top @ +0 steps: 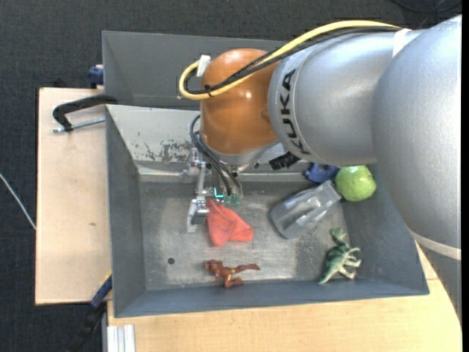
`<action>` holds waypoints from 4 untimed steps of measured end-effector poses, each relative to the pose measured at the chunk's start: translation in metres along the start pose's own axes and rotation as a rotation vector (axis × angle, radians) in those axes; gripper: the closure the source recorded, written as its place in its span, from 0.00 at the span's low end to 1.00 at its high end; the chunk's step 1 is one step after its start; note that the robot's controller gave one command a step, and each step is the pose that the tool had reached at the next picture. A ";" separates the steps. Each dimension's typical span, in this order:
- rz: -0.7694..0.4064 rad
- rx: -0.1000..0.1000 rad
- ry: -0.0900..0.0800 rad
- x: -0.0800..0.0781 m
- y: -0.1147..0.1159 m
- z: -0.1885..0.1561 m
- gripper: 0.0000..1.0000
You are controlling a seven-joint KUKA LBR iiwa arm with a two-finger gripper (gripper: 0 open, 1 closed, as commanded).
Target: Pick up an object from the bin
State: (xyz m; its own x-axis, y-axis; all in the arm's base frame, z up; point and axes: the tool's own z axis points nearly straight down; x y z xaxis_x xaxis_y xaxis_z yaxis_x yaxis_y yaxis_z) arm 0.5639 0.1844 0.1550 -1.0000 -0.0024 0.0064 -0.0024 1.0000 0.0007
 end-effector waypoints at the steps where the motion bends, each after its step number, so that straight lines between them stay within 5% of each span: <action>1: 0.002 -0.001 -0.008 -0.002 -0.001 -0.004 0.00; 2: 0.066 -0.002 -0.011 -0.002 -0.068 0.066 0.00; 3: 0.109 -0.004 -0.012 -0.004 -0.084 0.080 0.00; 4: 0.109 -0.003 -0.014 -0.001 -0.090 0.052 0.00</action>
Offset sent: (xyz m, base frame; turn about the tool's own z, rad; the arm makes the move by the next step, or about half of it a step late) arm 0.0003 -0.0869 -0.0850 0.0854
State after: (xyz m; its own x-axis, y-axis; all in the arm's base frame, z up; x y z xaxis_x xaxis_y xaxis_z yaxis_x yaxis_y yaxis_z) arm 0.5644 0.0948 0.1028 -0.9943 0.1059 -0.0072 0.1059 0.9944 0.0034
